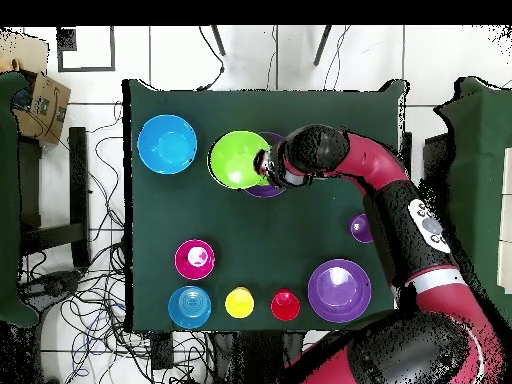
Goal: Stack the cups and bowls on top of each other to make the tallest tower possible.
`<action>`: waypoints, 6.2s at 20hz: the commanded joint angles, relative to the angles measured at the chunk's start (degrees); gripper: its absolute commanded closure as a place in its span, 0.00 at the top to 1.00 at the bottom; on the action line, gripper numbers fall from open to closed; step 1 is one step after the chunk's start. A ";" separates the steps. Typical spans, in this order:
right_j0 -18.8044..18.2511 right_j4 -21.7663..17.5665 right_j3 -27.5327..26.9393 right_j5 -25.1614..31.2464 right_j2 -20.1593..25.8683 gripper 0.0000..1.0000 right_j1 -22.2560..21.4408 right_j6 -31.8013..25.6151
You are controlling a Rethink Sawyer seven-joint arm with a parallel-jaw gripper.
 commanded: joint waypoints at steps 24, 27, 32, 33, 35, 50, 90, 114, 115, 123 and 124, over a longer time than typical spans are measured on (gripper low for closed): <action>-2.55 -3.98 -5.13 4.87 3.61 0.00 4.20 -18.03; -2.68 -4.25 -5.25 4.69 3.64 0.00 4.59 -18.33; -2.97 -4.69 -4.79 3.24 3.81 0.00 5.51 -18.40; -2.99 -4.77 -4.63 3.15 3.85 0.00 5.48 -18.29; -3.08 -5.04 -4.24 2.57 3.86 0.00 5.63 -18.03; -3.20 -6.15 -4.16 1.20 3.93 0.00 6.62 -18.08; -3.87 -6.89 -2.50 0.40 4.18 0.00 5.96 -17.20; -3.81 -5.75 -1.26 2.71 4.61 0.00 3.40 -16.15; -3.82 -5.79 -1.17 2.50 4.59 0.00 3.46 -16.06; -3.48 -5.84 -1.56 2.56 4.52 0.00 3.48 -15.88; -3.49 -5.84 -1.57 2.60 4.54 0.00 3.48 -15.92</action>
